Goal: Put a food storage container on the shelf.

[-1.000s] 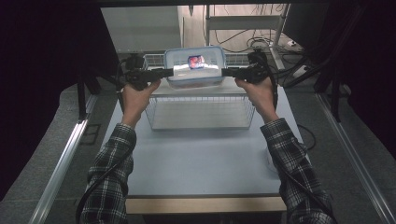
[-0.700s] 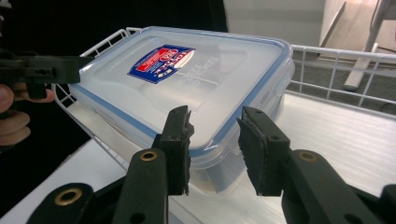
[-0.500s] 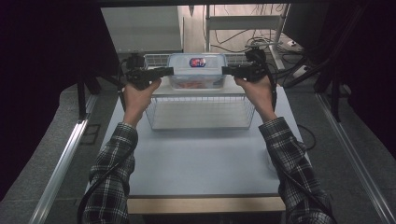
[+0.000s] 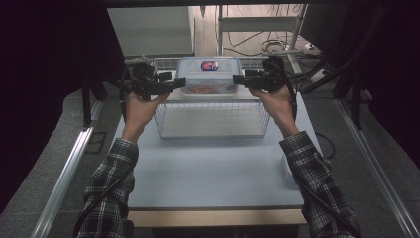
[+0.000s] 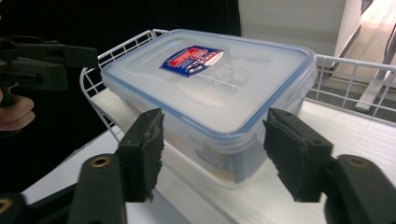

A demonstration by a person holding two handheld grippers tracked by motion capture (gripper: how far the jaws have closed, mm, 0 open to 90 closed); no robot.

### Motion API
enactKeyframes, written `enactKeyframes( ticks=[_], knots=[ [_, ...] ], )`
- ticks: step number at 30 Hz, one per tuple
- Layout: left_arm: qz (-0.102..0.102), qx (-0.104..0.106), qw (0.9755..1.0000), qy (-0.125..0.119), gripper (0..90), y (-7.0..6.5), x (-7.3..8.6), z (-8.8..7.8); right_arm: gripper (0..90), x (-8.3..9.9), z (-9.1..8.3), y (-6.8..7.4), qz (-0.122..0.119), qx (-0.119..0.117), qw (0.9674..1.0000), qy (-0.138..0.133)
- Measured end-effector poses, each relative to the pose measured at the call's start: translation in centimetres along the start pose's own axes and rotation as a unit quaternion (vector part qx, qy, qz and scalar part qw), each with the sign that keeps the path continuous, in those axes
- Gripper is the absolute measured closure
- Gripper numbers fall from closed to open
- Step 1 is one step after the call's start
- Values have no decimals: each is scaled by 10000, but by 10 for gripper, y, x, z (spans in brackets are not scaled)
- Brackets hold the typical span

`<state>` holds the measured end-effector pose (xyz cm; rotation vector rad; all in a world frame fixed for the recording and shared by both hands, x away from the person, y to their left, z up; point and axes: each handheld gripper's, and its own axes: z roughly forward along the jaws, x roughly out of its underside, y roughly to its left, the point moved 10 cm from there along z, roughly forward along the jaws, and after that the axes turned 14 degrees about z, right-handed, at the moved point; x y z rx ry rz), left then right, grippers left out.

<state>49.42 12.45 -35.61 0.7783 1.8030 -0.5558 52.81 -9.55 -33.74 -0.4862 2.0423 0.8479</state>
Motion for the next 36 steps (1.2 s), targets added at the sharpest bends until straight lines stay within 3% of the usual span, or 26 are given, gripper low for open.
enactKeyframes(
  ticks=[10, 14, 18, 26, 32, 36],
  knots=[
    [316, 179, 9993, 116, 142, -18, 17, -4, 238, 18, -8, 3, -193, -19, 9998, 6],
    [660, 170, 9972, 296, 100, -30, 28, -4, 188, 29, -11, 5, -288, -55, 9996, 13],
    [794, 243, 9960, 321, 83, -41, 35, -6, 155, 38, -14, 8, -336, -72, 9994, 45],
    [894, 349, 9951, 228, 53, -61, 47, -12, 98, 57, -19, 13, -425, -167, 9989, 126],
    [1095, 337, 9930, 276, 29, -75, 58, -14, 60, 72, -23, 16, -514, -232, 9982, 217],
    [1102, 379, 9927, 308, 18, -81, 66, -14, 44, 81, -25, 18, -598, -222, 9977, 225]
  ],
)
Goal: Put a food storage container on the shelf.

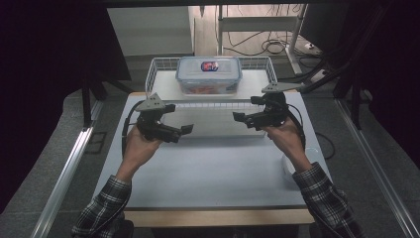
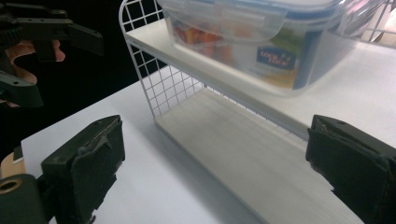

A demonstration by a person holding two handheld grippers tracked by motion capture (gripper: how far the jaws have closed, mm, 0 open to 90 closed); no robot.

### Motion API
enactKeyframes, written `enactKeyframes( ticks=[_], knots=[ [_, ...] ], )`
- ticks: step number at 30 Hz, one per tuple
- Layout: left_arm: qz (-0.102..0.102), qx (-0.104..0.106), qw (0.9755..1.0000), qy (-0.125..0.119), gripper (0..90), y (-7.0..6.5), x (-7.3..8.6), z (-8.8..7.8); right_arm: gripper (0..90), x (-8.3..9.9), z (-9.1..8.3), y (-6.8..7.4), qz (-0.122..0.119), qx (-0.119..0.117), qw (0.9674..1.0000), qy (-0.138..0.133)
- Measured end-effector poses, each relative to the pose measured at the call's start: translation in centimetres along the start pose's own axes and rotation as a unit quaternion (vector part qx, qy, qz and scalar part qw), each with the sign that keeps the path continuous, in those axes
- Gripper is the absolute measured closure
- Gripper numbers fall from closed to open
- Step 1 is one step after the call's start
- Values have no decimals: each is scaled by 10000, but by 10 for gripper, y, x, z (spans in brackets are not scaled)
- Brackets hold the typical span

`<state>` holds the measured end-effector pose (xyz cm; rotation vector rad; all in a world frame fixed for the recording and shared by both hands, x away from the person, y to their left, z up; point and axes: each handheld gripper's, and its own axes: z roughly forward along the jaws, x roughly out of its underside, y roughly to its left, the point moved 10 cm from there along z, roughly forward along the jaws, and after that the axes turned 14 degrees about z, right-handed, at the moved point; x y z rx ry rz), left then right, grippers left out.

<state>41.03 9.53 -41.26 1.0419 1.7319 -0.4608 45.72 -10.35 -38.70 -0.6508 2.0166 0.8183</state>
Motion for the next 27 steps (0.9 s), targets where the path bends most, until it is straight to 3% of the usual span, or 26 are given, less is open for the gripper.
enactKeyframes(
  ticks=[11, 16, 21, 27],
  knots=[
    [14, 112, 9999, 62, 0, -21, 17, 3, 23, 24, -9, 8, -165, -62, 9998, 106],
    [50, 204, 9998, 67, 0, -34, 25, 3, 23, 46, -10, 7, -295, -29, 9992, 266],
    [109, 114, 9999, 38, 6, -41, 34, 2, 25, 63, -13, 4, -349, 60, 9988, 342],
    [66, 120, 9999, 35, 10, -55, 48, 3, 26, 76, -20, 0, -228, 71, 9995, 205]
  ],
)
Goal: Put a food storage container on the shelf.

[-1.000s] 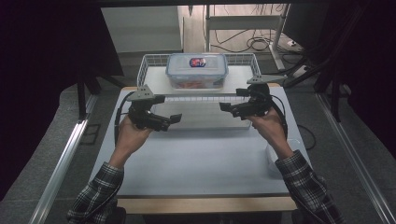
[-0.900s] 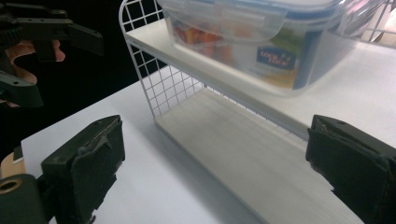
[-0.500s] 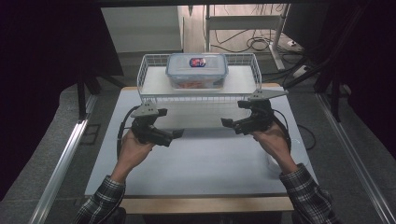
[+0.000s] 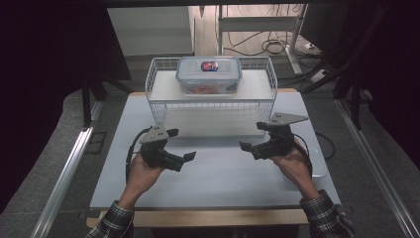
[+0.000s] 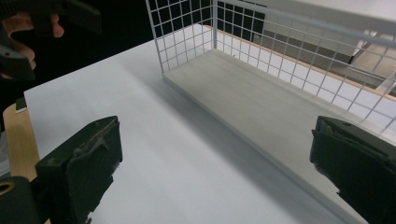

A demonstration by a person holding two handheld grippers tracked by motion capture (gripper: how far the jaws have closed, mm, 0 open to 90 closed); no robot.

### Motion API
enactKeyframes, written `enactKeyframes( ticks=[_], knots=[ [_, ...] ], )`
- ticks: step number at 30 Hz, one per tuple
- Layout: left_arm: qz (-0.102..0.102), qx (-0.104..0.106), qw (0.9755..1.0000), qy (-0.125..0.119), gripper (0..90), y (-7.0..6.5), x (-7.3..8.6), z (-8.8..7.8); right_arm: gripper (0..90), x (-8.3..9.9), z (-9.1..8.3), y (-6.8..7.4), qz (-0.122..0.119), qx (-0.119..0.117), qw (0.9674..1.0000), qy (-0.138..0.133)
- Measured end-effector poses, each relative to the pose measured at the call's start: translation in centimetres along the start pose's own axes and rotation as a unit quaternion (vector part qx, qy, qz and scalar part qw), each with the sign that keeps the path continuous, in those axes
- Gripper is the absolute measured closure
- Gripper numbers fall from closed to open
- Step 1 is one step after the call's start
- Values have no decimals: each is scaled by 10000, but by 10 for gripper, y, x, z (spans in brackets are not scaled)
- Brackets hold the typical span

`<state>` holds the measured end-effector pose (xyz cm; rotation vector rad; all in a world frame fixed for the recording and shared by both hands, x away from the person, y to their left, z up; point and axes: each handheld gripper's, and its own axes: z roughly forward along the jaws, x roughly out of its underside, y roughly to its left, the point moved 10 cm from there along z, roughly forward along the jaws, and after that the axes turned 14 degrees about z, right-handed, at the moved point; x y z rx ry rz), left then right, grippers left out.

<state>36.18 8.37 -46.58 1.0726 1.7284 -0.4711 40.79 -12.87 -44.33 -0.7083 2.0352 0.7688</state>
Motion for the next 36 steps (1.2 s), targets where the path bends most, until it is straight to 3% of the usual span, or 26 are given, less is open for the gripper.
enactKeyframes(
  ticks=[3, 5, 9, 14, 18, 22, 28, 31, 36],
  knots=[
    [26, 39, 9999, 164, 15, -7, 10, 2, 27, 11, -2, -4, 72, 105, 9999, 71],
    [79, -50, 9996, 250, 15, -9, 16, 0, 27, 22, -3, -7, 188, 135, 9997, 54],
    [6, -50, 9997, 232, 17, -13, 22, 0, 28, 36, -5, -9, 132, 247, 9995, 140],
    [-70, -66, 9997, 228, 17, -21, 36, 4, 30, 45, -11, -6, 120, 222, 9996, 101],
    [-52, -328, 9988, 368, 18, -23, 55, 5, 41, 61, -14, -2, 58, 255, 9995, 167],
    [-75, -391, 9978, 532, 20, -28, 70, 6, 55, 76, -14, 1, 119, 239, 9992, 291],
    [182, -424, 9949, 895, 25, -36, 87, 10, 55, 96, -8, 4, 21, 313, 9988, 372],
    [280, -405, 9936, 1014, 24, -38, 92, 11, 55, 101, -6, 4, 96, 298, 9986, 430],
    [217, -429, 9943, 948, 24, -36, 92, 9, 56, 105, -4, -4, 139, 454, 9977, 483]
  ],
)
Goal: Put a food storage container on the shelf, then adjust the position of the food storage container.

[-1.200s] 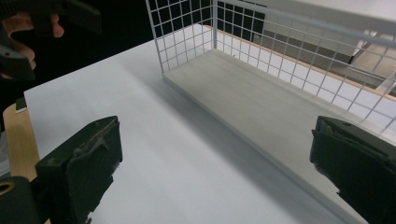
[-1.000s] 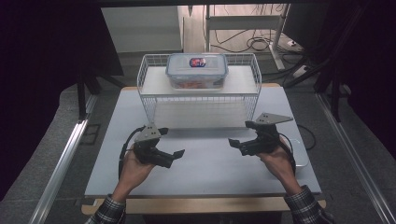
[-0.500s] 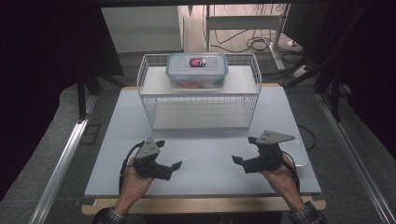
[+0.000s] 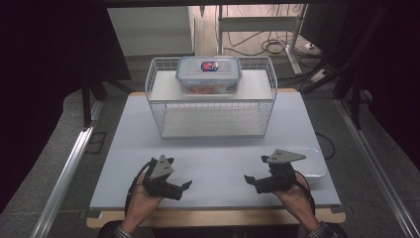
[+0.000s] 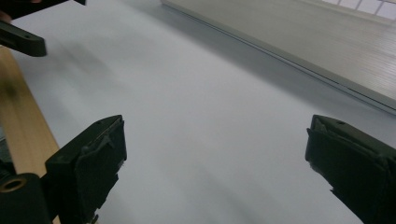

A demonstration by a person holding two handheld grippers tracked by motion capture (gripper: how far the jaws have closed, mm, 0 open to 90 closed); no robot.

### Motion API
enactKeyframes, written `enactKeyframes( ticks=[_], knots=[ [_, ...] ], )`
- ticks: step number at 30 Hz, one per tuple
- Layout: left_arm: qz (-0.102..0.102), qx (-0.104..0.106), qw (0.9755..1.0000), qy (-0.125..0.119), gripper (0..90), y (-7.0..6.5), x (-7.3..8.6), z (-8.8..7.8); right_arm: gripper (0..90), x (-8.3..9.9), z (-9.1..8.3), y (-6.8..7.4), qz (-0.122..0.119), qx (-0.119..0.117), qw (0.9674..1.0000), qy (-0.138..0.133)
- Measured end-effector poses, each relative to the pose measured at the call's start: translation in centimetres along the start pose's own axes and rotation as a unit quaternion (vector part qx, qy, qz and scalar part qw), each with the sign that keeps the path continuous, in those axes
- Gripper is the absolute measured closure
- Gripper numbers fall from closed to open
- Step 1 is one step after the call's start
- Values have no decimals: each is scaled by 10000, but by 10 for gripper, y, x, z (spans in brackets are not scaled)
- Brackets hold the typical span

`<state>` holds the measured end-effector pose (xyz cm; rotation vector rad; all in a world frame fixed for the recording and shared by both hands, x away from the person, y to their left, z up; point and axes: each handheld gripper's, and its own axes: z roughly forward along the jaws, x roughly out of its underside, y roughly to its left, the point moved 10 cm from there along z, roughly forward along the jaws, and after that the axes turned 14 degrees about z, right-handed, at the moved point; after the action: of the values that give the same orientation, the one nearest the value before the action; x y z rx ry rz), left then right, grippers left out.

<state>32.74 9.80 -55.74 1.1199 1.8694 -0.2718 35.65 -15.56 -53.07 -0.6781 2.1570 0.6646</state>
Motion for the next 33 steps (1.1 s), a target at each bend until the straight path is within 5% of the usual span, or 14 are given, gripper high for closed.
enactKeyframes(
  ticks=[10, 18, 20, 27, 31, 32, 33],
  knots=[
    [-136, -10, 9999, -26, 26, 4, 3, 0, 17, -3, -7, -17, 267, 339, 9990, 96],
    [-179, -20, 9998, -3, 26, 5, 5, 1, 343, -8, -34, -59, 492, 831, 9953, 21],
    [-186, -14, 9998, -6, 29, 6, 5, 1, 509, -5, -42, -75, 544, 1042, 9930, 80],
    [-117, 7, 9999, -13, 34, 5, 5, 1, 769, -5, -64, -100, 600, 1412, 9882, 41],
    [-116, 41, 9999, 28, 36, 4, 6, 2, 897, -4, -85, -128, 765, 1862, 9795, -61],
    [-116, 41, 9999, 28, 37, 4, 6, 2, 897, -4, -85, -128, 765, 1862, 9795, -61],
    [-118, 48, 9999, 42, 37, 4, 7, 3, 898, -1, -93, -139, 880, 2021, 9754, -80]
  ],
)
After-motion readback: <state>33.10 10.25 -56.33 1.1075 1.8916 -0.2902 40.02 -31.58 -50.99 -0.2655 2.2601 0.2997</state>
